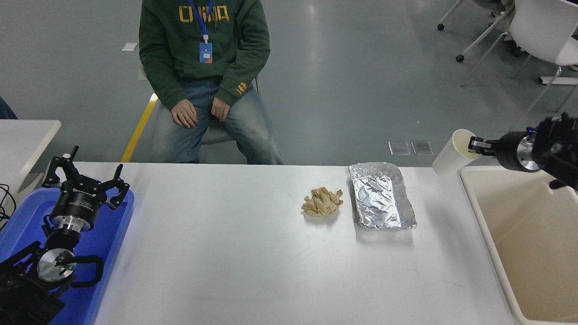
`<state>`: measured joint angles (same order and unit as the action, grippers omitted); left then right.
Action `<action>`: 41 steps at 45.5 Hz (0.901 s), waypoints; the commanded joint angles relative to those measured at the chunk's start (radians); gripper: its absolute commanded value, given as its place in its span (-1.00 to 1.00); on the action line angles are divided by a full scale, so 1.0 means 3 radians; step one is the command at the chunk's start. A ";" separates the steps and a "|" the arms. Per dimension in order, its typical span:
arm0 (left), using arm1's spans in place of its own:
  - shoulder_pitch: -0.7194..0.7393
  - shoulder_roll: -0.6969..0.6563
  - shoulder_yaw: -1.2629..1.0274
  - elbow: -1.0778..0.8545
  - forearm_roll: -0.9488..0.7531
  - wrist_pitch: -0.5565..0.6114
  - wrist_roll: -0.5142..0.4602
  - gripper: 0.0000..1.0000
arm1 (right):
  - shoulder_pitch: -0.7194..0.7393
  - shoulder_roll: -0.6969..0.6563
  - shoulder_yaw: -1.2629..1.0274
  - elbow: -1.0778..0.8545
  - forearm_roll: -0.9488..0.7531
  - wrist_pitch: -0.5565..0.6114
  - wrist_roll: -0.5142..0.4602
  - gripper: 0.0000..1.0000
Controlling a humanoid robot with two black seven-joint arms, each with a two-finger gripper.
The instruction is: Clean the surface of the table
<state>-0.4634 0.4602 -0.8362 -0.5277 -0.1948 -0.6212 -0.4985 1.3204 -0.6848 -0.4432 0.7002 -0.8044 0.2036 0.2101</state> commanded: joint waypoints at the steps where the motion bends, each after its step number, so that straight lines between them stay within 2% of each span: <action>1: 0.0000 0.0000 0.0001 0.0000 0.0000 0.0000 0.0000 1.00 | 0.0298 -0.0555 -0.0021 0.0672 -0.0192 0.0027 0.0005 -1.00; 9: 0.0000 0.0000 0.0001 0.0000 0.0000 0.0000 0.0000 1.00 | 0.0477 -0.0928 -0.0016 0.1081 -0.0427 0.0032 0.0005 -1.00; 26: 0.0005 0.0000 0.0001 0.0000 0.0000 0.0000 0.0000 1.00 | 0.0415 -0.1383 -0.0026 0.1066 -0.0606 0.0027 0.0011 -1.00; 35: 0.0005 0.0000 0.0001 0.0000 0.0000 0.0000 0.0000 1.00 | 0.0242 -0.1511 -0.0016 0.0974 -0.0678 -0.0034 0.0026 -1.00; 41: 0.0005 0.0000 0.0001 0.0000 0.0000 0.0000 0.0000 1.00 | -0.0024 -0.1496 -0.0006 0.0816 -0.0678 -0.0213 0.0026 -1.00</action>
<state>-0.4620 0.4602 -0.8358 -0.5277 -0.1949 -0.6212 -0.4986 1.4049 -1.1036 -0.4501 0.9939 -0.9928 0.1939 0.2163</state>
